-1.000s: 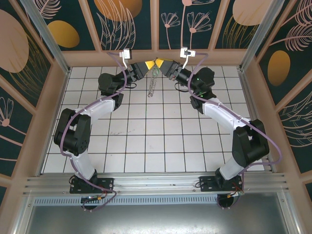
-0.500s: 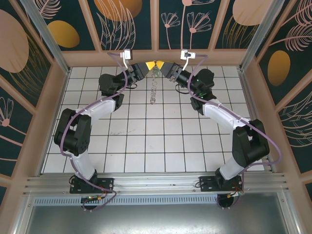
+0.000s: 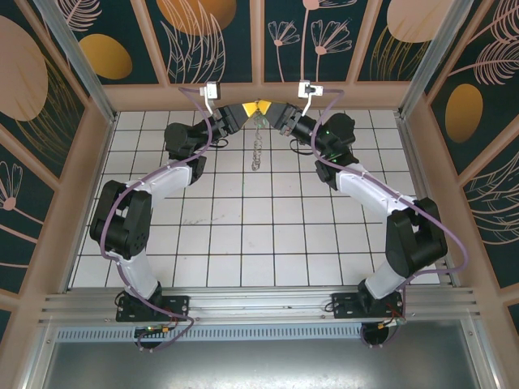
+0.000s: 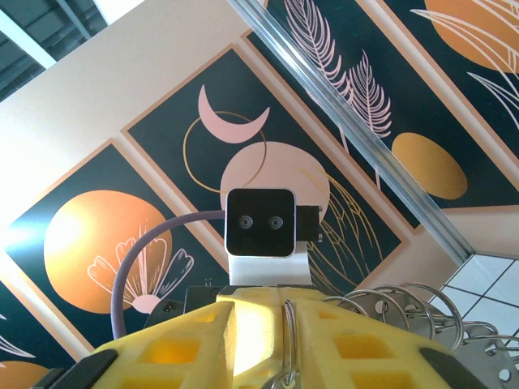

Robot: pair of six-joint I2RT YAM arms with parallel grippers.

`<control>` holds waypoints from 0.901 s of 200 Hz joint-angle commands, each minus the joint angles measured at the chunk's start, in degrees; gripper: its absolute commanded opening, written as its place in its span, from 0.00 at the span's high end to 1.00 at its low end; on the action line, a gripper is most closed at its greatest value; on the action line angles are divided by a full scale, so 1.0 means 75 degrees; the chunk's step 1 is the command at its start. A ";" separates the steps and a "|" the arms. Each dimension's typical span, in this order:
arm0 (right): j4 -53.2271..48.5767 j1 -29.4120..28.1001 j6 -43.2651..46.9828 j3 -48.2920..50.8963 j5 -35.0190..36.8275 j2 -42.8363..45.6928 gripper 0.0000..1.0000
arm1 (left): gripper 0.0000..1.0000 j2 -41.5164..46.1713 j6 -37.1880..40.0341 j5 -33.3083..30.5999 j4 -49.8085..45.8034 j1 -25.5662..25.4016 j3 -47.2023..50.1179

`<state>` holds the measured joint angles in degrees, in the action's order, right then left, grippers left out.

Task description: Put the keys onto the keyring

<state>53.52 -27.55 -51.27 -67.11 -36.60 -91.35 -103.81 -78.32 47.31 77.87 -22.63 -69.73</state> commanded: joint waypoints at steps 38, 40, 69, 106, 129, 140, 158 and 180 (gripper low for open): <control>-0.0028 -0.0054 0.0170 -0.0225 -0.0364 -0.0111 1.00 | 1.00 -0.0057 -0.0068 -0.0038 0.0610 -0.0053 -0.0042; -0.0030 -0.0053 0.0177 -0.0218 -0.0369 -0.0104 1.00 | 1.00 -0.0051 -0.0068 -0.0047 0.0610 -0.0053 -0.0042; -0.0123 0.0135 0.0252 -0.0191 -0.0535 -0.0076 1.00 | 1.00 -0.0080 0.0014 0.0030 0.0467 -0.0053 -0.0128; -0.0985 0.0940 0.0689 -0.0632 -0.1357 -0.0001 1.00 | 0.57 0.0414 0.1717 0.0216 -0.1619 0.0160 -0.0270; -0.1856 0.1370 0.1317 -0.1175 -0.2164 -0.0065 1.00 | 0.48 0.0699 0.3498 0.0308 -0.3828 0.0239 -0.0631; -0.2363 0.1482 0.1706 -0.1491 -0.2568 -0.0153 1.00 | 0.46 0.0951 0.4236 0.0390 -0.4734 0.0241 -0.0919; -0.3329 0.1560 0.2524 -0.2029 -0.3088 -0.0331 1.00 | 0.44 0.0895 0.4956 0.0588 -0.5694 0.0245 -0.1397; -0.4882 0.1586 0.3787 -0.2839 -0.3753 -0.0691 1.00 | 0.43 0.0589 0.5494 0.0912 -0.6616 0.0262 -0.2027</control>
<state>29.89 -15.62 -35.66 -81.87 -55.86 -94.02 -99.11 -47.48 50.39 40.71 -20.88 -79.81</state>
